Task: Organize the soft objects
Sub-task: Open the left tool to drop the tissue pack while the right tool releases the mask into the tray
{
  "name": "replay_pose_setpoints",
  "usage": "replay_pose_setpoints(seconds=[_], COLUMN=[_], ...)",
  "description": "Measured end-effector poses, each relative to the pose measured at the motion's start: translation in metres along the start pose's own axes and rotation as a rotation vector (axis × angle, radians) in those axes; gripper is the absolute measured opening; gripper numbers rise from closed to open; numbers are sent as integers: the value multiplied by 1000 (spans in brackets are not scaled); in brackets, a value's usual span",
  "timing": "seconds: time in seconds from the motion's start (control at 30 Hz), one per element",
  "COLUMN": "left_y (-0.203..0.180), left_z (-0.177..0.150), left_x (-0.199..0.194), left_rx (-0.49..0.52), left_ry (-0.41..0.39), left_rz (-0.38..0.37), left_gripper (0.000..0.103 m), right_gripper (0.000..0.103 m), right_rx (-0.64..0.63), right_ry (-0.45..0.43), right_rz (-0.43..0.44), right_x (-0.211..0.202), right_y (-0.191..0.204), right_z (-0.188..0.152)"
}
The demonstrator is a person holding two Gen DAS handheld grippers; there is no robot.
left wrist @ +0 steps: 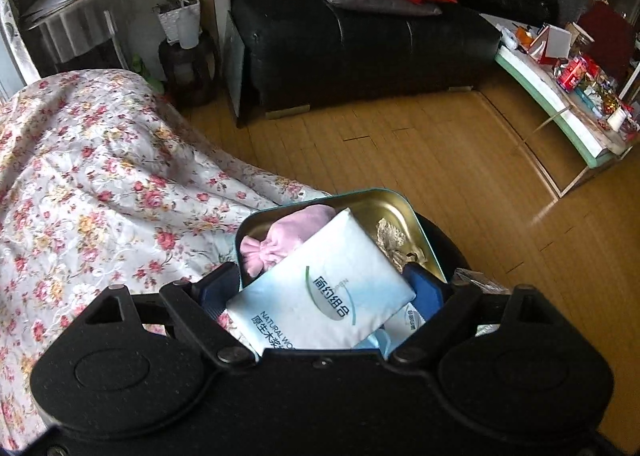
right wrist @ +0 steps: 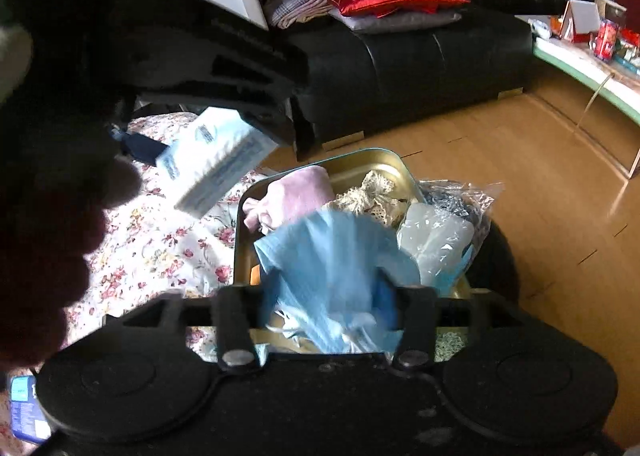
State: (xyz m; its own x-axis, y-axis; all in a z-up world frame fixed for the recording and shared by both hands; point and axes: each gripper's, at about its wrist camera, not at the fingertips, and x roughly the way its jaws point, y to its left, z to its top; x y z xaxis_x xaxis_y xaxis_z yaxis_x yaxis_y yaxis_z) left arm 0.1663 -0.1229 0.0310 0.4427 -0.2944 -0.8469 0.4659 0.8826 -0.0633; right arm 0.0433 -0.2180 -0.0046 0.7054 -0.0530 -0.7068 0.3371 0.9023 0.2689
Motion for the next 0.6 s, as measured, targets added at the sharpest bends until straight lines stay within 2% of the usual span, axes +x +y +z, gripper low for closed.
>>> replay_pose_setpoints(seconds=[0.13, 0.4, 0.6], left_y=[-3, -7, -8], left_z=[1, 2, 1], left_x=[15, 27, 15], left_rx=[1, -11, -15], left_ry=[15, 31, 2], left_rz=[20, 36, 63], left_gripper=[88, 89, 89], right_gripper=[68, 71, 72], right_rx=[15, 73, 82], right_ry=[-41, -36, -22], right_rz=[-20, 3, 4], right_x=[-4, -6, -4], right_y=[-4, -15, -21], right_z=[2, 3, 4])
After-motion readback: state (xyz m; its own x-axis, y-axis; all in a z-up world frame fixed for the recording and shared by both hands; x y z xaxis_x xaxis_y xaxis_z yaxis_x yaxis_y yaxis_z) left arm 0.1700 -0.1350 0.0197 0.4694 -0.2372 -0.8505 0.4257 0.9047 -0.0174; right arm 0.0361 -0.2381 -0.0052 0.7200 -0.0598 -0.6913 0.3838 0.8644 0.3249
